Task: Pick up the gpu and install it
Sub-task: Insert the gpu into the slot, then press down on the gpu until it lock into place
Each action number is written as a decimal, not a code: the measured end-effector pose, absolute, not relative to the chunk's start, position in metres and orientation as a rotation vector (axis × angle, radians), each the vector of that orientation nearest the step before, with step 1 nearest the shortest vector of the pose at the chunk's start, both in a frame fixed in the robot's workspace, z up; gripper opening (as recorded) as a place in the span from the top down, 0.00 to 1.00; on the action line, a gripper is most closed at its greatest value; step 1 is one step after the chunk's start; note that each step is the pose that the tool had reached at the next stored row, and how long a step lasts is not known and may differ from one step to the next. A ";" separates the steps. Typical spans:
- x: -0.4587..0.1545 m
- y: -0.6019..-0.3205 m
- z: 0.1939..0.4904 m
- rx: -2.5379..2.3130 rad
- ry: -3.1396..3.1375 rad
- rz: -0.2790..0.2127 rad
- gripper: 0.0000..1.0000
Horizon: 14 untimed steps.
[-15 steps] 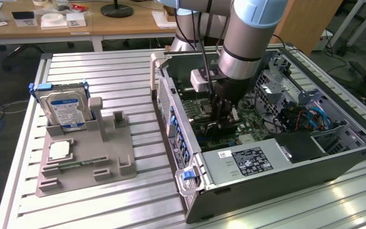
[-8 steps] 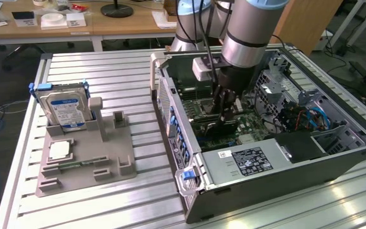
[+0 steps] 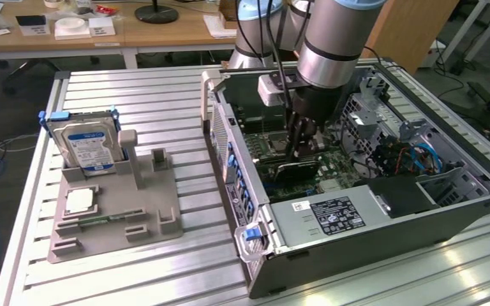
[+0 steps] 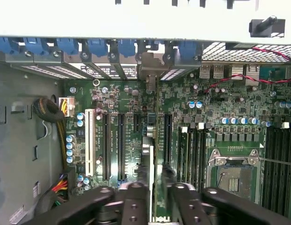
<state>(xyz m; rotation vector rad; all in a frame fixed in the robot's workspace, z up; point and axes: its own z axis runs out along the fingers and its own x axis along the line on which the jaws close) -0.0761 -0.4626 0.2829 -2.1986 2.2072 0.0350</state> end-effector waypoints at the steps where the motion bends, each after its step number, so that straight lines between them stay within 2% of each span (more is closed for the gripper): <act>1: -0.076 -0.463 0.283 -2.199 2.207 0.035 0.78; 2: -0.076 -0.463 0.283 -2.199 2.207 0.035 0.84; 3: -0.076 -0.463 0.283 -2.199 2.207 0.035 0.84; 4: -0.076 -0.463 0.283 -2.199 2.207 0.035 0.89; 14: -0.076 -0.463 0.283 -2.199 2.207 0.035 0.89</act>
